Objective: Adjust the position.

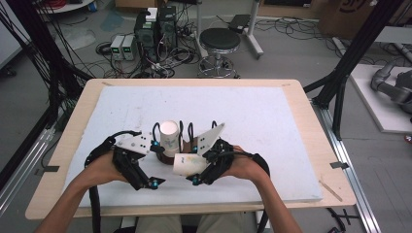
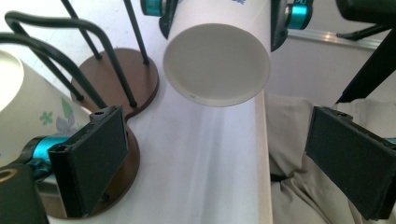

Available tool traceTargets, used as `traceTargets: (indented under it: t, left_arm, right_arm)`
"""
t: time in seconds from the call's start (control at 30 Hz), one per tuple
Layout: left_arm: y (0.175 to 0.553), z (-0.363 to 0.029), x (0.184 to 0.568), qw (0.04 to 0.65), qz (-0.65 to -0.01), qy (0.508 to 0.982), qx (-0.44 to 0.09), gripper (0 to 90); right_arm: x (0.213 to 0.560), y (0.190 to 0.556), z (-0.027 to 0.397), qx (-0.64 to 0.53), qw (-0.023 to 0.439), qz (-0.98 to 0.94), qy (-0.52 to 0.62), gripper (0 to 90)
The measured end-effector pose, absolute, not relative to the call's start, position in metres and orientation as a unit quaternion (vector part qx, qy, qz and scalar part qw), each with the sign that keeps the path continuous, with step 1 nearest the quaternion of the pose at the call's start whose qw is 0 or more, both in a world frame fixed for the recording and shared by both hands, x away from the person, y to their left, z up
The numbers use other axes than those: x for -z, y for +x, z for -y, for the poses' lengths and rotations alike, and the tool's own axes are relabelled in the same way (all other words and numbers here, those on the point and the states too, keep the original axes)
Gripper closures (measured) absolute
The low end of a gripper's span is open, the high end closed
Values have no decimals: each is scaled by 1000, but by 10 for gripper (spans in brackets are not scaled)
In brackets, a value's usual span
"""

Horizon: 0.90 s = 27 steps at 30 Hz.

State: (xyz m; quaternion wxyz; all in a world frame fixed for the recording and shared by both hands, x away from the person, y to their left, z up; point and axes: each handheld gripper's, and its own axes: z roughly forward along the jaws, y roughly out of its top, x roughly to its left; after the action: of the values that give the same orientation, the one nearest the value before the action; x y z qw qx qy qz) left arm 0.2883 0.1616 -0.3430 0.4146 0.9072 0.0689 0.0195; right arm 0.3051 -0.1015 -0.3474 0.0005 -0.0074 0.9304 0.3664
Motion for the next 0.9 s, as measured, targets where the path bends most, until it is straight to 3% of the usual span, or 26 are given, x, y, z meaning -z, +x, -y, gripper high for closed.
traceTargets:
  t: [0.4, 0.9]
  left_arm:
    - [290, -157, 347, 332, -75, 940, -31, 58]
    - [290, -142, 350, 329, -64, 942, -28, 58]
  right_arm:
    - [349, 302, 89, -292, 8, -956, -12, 284]
    - [349, 303, 84, -279, 10, -960, -18, 284]
